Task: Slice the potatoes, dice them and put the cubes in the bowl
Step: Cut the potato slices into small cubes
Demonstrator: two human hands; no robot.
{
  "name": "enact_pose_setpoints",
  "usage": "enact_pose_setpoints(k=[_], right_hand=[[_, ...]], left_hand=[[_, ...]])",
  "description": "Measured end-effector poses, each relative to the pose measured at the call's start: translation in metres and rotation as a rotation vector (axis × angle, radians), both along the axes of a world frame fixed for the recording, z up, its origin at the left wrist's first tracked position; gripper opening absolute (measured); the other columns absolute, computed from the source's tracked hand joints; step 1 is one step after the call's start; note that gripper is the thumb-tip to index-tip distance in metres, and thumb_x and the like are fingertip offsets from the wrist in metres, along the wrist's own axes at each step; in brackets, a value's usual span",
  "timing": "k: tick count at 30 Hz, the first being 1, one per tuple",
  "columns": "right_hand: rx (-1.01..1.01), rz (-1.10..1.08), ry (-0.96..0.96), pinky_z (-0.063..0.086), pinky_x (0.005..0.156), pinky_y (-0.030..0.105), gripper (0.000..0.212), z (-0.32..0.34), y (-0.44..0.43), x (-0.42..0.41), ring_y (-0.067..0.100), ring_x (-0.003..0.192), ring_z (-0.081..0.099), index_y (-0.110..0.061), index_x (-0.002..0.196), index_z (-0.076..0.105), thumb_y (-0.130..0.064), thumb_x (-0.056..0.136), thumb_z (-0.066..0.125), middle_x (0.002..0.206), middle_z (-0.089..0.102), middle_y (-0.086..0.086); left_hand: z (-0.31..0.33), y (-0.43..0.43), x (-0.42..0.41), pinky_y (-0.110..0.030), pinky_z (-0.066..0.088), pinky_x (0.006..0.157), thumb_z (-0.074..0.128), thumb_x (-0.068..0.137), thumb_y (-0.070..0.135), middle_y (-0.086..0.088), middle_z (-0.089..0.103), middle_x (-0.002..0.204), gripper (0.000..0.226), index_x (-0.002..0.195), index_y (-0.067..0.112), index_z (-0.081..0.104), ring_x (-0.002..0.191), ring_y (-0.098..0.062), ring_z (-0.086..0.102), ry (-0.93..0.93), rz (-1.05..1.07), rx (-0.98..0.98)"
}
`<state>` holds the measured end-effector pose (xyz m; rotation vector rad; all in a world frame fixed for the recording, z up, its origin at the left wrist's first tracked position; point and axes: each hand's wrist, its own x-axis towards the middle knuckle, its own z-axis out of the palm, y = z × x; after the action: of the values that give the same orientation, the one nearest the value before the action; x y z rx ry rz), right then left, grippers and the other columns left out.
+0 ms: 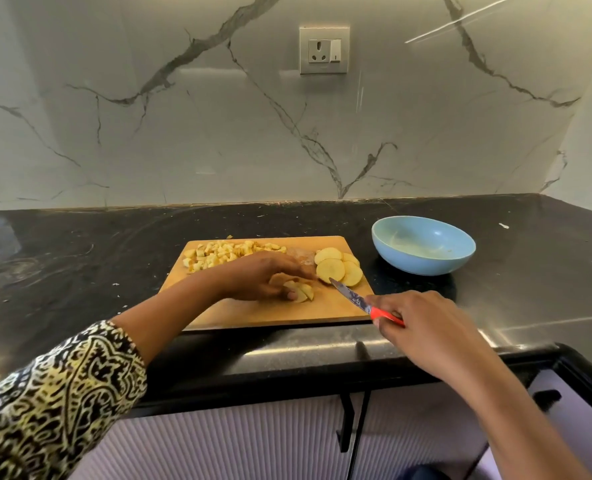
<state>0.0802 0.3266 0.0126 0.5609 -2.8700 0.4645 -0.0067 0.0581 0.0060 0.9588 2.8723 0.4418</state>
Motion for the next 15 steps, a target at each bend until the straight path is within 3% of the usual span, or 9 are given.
enact_pose_setpoints(k=[5,9,13,15], right_hand=[[-0.043,0.007,-0.014,0.041,0.058,0.017,0.035,-0.014,-0.006,0.0,0.004,0.073,0.058,-0.043,0.131,0.053,-0.034,0.097,0.048,0.091,0.067,-0.011],[-0.079,0.029,-0.022,0.05,0.067,0.026,0.037,-0.016,-0.018,-0.004,0.007,0.079,0.061,-0.045,0.132,0.051,-0.033,0.097,0.049,0.093,0.067,-0.01],[-0.08,0.041,-0.013,0.041,0.059,0.024,0.036,-0.021,-0.037,-0.012,0.009,0.075,0.055,-0.044,0.131,0.051,-0.033,0.097,0.046,0.078,0.053,-0.013],[-0.052,0.028,0.017,0.038,0.057,0.024,0.034,-0.024,-0.046,-0.014,0.011,0.076,0.055,-0.042,0.128,0.055,-0.032,0.097,0.044,0.077,0.052,-0.011]], left_hand=[[-0.002,0.001,-0.005,-0.011,0.039,0.086,0.063,0.09,0.026,0.018,0.055,0.111,0.029,0.119,0.026,0.064,0.102,-0.002,0.052,0.008,0.013,0.031],[-0.01,-0.007,0.003,-0.008,0.041,0.072,0.063,0.089,0.029,0.01,0.061,0.099,0.024,0.111,0.021,0.068,0.089,-0.005,0.056,0.177,0.173,0.032],[-0.024,-0.01,0.023,-0.021,0.045,0.082,0.053,0.094,0.039,0.004,0.065,0.101,0.03,0.113,0.02,0.066,0.09,-0.009,0.057,0.402,0.42,-0.016],[-0.023,-0.009,0.031,-0.021,0.043,0.084,0.05,0.095,0.04,0.003,0.065,0.107,0.033,0.119,0.021,0.063,0.094,-0.009,0.055,0.405,0.444,0.019]])
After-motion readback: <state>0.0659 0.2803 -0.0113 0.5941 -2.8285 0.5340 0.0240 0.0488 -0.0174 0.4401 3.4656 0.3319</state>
